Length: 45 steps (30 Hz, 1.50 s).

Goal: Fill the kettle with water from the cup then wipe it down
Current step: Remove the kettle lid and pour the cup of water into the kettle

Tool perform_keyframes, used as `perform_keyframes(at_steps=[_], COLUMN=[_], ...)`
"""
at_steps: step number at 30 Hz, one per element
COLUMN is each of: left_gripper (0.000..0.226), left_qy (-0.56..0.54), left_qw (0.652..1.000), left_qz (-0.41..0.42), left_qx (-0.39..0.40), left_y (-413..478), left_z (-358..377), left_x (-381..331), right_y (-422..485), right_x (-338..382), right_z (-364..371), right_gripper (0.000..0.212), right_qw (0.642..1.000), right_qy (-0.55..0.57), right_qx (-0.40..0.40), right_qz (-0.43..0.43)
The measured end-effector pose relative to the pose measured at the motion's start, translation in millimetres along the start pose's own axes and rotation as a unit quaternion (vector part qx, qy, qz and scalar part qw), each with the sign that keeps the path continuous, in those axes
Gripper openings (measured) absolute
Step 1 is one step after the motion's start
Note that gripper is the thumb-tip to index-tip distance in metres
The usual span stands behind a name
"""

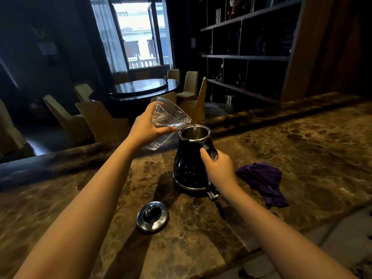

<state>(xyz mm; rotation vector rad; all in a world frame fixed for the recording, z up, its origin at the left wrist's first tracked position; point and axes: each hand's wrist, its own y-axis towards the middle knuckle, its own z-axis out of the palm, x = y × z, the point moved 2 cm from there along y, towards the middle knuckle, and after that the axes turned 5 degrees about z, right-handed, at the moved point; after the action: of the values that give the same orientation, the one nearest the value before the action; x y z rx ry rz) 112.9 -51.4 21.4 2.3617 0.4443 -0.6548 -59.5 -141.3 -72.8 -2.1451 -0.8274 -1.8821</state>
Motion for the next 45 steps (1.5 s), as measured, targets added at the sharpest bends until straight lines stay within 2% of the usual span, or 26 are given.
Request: perform_keyframes(at_steps=[15, 19, 26, 45], left_gripper=[0.094, 0.104, 0.094, 0.093], left_qy=[0.055, 0.073, 0.106, 0.199], left_qw=[0.998, 0.997, 0.994, 0.979], left_qz=[-0.006, -0.001, 0.012, 0.047], left_qx=[0.034, 0.035, 0.030, 0.024], left_y=[7.1, 6.0, 11.9, 21.7], left_z=[-12.5, -18.6, -21.2, -26.0], left_x=[-21.3, -28.8, -33.7, -45.0], right_y=[0.9, 1.4, 0.0, -0.1], right_x=[-0.8, -1.6, -0.8, -0.8], right_z=[0.5, 0.8, 0.0, -0.9], right_gripper=[0.032, 0.031, 0.034, 0.035], right_qw=[1.000, 1.000, 1.000, 0.999], right_qy=[0.000, 0.005, 0.009, 0.030], right_qx=[0.000, 0.002, 0.008, 0.015], right_qz=[0.002, 0.006, 0.008, 0.006])
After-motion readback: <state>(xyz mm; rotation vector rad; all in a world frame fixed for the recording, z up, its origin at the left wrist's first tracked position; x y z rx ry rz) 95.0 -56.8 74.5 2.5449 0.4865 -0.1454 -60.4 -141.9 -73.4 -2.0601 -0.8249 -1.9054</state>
